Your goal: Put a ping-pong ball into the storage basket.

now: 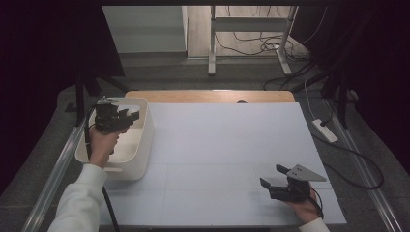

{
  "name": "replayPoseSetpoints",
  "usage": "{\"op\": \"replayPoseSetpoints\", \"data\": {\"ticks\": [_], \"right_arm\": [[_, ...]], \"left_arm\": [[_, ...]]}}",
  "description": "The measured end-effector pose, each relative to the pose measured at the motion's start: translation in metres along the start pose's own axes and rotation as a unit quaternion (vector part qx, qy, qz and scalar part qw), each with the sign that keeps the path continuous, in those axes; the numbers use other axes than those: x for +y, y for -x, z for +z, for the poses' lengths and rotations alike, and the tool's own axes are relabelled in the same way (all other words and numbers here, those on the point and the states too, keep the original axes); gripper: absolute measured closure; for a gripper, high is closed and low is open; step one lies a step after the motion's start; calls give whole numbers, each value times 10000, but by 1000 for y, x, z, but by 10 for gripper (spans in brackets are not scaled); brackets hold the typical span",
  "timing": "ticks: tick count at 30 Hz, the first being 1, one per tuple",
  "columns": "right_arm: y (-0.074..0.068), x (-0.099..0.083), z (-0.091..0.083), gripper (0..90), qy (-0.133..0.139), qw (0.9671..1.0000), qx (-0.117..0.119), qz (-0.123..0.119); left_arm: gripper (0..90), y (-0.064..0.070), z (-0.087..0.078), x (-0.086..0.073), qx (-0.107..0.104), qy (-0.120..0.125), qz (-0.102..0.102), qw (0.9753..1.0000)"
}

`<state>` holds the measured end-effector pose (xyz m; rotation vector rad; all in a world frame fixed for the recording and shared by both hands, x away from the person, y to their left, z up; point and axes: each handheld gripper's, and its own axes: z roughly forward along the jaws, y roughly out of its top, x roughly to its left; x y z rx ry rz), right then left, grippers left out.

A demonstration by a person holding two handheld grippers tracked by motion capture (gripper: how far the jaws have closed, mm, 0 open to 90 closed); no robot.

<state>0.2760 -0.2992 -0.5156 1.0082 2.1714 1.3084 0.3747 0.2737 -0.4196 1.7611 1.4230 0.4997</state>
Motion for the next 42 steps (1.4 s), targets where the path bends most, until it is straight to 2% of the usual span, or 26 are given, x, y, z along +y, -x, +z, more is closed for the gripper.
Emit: {"op": "replayPoseSetpoints", "data": {"ticks": [17,18,20,21,24,29,37,40,42], "right_arm": [[0,0,0,164,2,10000,-3,2],[0,0,0,164,2,10000,-1,-2],[0,0,0,164,1,10000,-1,-2],[0,0,0,164,-2,10000,-2,-1],[0,0,0,164,-1,10000,-1,-4],[0,0,0,165,-2,10000,-2,-5],[0,0,0,165,17,10000,17,3],[0,0,0,164,8,10000,13,-6],[0,0,0,164,18,10000,23,1]], "left_arm": [[501,3,-2,1,52,58,49,10000],[481,3,-3,2,100,95,32,9999],[384,4,-3,3,177,151,-9,9997],[303,5,-5,4,183,207,-73,9996],[235,6,-7,5,195,289,-108,9993],[179,9,-12,5,19,374,-95,9993],[164,16,-22,5,-165,535,3,9984],[159,20,-26,6,-415,557,69,9976],[159,22,-27,6,-453,570,85,9973]]}}
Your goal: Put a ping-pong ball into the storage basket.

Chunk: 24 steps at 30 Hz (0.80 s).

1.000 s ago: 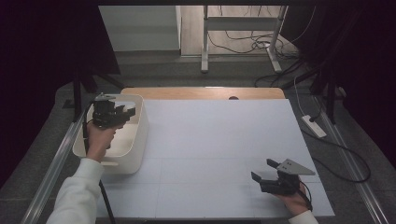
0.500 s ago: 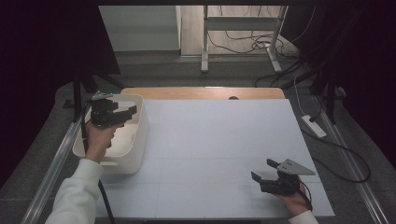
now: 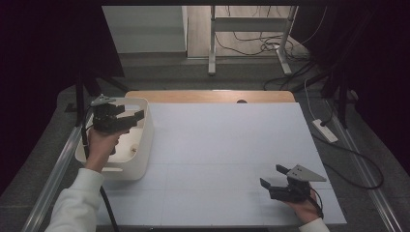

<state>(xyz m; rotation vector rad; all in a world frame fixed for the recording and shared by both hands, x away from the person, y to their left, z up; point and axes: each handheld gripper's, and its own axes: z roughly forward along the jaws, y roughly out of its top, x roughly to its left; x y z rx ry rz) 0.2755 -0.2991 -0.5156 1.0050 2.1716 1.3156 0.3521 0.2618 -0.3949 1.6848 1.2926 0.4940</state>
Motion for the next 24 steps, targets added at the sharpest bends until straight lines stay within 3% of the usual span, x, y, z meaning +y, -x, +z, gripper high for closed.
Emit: {"op": "replayPoseSetpoints", "data": {"ticks": [14,24], "right_arm": [[0,0,1,164,-5,10000,-8,-4],[1,-2,-2,165,-5,10000,-43,24]], "left_arm": [[152,30,-8,3,-582,139,365,9975],[150,43,-10,2,-820,130,440,9956]]}}
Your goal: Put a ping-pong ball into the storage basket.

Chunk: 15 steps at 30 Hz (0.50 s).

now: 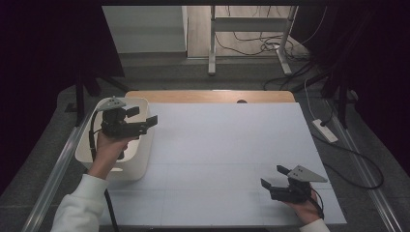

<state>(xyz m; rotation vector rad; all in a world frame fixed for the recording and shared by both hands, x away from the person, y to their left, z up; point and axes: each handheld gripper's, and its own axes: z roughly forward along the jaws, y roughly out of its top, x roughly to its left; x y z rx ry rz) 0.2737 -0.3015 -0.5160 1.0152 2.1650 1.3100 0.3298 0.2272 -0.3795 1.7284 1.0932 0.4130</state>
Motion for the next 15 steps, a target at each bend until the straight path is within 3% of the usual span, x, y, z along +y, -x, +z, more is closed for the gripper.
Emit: {"op": "replayPoseSetpoints", "data": {"ticks": [15], "right_arm": [[-2,1,2,165,-24,10000,5,-47]], "left_arm": [[148,26,0,-10,-270,-32,163,9995]]}}
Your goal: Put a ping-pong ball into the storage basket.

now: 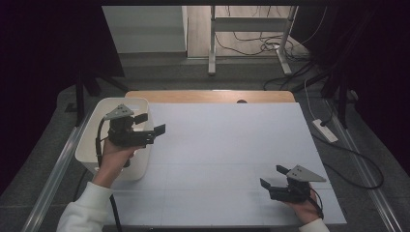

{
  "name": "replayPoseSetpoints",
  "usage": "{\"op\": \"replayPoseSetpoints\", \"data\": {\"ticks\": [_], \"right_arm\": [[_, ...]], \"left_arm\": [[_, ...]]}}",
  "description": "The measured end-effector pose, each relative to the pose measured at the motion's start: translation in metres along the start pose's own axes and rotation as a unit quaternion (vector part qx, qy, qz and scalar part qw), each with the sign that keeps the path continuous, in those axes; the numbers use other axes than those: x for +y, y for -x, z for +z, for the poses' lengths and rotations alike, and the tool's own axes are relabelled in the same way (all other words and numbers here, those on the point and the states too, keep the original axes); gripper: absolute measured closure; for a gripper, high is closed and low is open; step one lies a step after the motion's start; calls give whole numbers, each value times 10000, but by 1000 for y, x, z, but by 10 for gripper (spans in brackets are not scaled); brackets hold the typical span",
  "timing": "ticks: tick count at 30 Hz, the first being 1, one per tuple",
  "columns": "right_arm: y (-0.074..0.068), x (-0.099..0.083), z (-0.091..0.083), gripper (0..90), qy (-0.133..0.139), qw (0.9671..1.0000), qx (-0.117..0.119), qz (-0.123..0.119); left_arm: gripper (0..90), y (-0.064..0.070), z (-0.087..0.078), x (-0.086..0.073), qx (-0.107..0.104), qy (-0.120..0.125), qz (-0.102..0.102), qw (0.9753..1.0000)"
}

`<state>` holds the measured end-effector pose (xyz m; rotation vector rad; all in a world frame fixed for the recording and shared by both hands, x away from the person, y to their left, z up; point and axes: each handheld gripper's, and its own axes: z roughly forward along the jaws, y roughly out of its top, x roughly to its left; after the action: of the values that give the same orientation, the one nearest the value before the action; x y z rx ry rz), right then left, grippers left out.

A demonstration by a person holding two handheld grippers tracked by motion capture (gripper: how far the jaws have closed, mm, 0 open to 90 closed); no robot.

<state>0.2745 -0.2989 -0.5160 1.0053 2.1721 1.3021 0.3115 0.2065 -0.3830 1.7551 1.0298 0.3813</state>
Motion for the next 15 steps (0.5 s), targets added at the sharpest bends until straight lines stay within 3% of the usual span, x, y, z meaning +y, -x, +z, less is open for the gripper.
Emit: {"op": "replayPoseSetpoints", "data": {"ticks": [15], "right_arm": [[0,0,0,165,5,10000,-7,15]], "left_arm": [[149,36,8,-11,-290,-109,449,9985]]}}
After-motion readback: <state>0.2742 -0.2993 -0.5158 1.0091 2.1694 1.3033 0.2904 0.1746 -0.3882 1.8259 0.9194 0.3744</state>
